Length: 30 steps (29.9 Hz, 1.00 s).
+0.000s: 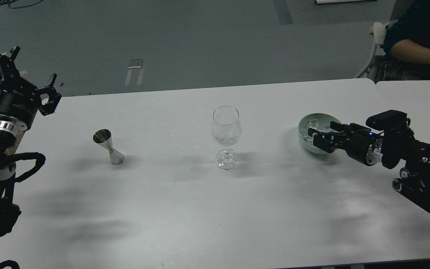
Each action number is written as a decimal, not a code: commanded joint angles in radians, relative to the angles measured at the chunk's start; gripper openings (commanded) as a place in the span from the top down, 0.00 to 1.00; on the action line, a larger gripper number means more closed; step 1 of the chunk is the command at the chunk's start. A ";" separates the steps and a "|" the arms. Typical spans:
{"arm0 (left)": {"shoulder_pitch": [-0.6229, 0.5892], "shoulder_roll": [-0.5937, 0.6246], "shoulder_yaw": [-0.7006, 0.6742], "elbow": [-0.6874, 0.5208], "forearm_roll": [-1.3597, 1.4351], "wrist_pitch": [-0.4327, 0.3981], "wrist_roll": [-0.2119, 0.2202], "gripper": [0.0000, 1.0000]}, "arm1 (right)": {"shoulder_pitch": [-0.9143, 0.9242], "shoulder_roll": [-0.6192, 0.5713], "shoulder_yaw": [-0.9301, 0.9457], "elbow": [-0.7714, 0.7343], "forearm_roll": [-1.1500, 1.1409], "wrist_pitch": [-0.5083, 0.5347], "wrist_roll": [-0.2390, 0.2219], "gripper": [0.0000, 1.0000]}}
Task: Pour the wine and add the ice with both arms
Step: 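Reach the right gripper into the green bowl and grasp ice cubes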
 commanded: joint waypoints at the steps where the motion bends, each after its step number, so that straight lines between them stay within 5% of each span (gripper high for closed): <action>1: 0.000 0.000 0.001 -0.005 0.000 0.000 0.000 0.02 | 0.000 -0.004 -0.002 0.000 0.000 0.017 -0.008 0.25; 15: 0.000 0.000 -0.001 -0.007 -0.005 -0.001 0.000 0.02 | 0.045 0.002 -0.030 -0.030 0.002 0.030 -0.026 0.36; 30: 0.000 0.002 -0.001 -0.007 -0.009 0.000 -0.002 0.02 | 0.062 0.002 -0.039 -0.023 0.003 0.083 -0.022 0.36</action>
